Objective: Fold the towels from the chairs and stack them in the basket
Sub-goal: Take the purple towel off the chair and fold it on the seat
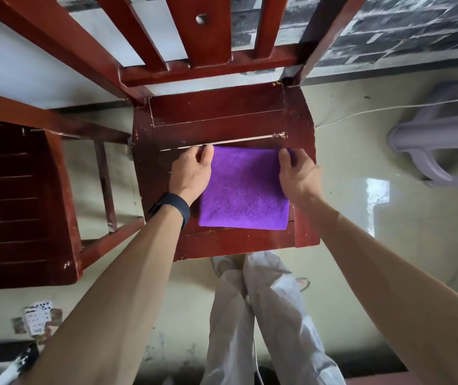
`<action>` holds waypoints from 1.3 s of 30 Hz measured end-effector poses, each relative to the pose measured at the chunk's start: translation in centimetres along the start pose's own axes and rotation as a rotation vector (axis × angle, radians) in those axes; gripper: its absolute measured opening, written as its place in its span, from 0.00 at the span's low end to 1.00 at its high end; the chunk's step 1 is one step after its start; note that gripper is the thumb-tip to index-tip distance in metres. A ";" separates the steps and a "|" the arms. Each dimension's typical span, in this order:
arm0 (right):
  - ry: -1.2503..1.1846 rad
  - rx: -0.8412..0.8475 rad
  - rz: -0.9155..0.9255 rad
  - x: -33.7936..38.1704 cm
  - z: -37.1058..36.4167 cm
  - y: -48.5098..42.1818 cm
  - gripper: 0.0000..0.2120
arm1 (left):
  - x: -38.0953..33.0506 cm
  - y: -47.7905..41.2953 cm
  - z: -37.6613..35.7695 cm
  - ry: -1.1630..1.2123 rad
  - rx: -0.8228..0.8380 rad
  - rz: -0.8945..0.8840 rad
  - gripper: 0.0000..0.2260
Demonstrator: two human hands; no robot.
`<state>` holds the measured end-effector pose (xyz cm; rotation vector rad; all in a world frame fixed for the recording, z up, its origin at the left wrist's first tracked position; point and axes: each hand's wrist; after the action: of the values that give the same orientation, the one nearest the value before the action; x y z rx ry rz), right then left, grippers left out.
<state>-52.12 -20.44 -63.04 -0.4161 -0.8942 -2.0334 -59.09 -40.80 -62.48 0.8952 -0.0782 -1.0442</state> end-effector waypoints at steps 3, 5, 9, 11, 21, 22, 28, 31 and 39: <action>0.089 -0.028 0.041 0.1 -0.2 0.2 0.19 | 0.4 -0.2 -0.5 -0.085 -0.075 -0.018 0.20; 0.143 -0.038 0.049 0.2 -0.4 0.4 0.19 | 0.3 0.1 -0.8 -0.154 -0.150 -0.022 0.20; 0.072 -0.151 0.007 -0.1 -0.8 1.1 0.18 | 0.2 1.5 -1.4 -0.162 -0.283 -0.058 0.16; 0.047 -0.299 0.090 -0.4 -0.9 2.1 0.18 | 1.2 2.4 -1.6 -0.188 -0.392 -0.178 0.19; 0.539 0.019 0.535 -2.0 -4.8 4.5 0.26 | 4.2 1.6 -4.3 -0.662 -0.260 -0.599 0.29; 0.559 0.031 0.547 -2.8 -5.0 4.1 0.27 | 4.5 1.0 -4.4 -0.658 -0.265 -0.606 0.29; 0.471 -0.071 0.356 -3.5 -6.1 4.4 0.33 | 5.1 0.5 -4.9 -0.612 -0.297 -0.553 0.31; 0.441 -0.092 0.207 -2.7 -5.6 5.1 0.34 | 4.9 1.0 -4.6 -0.556 -0.284 -0.432 0.31; -0.223 -0.161 -0.139 -1.9 -0.8 6.0 0.21 | 4.3 3.6 -1.8 0.067 -0.149 -0.022 0.26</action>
<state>-46.12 -22.21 -62.05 -0.6976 -0.9158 -2.2266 -53.37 -42.29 -62.70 0.7960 0.0656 -1.0259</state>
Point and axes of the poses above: each hand's wrist, its own y-axis away from the middle knuckle, its own z-axis out of the back of the hand, x = y × z, and after that the axes turned 13 degrees about z, right-handed
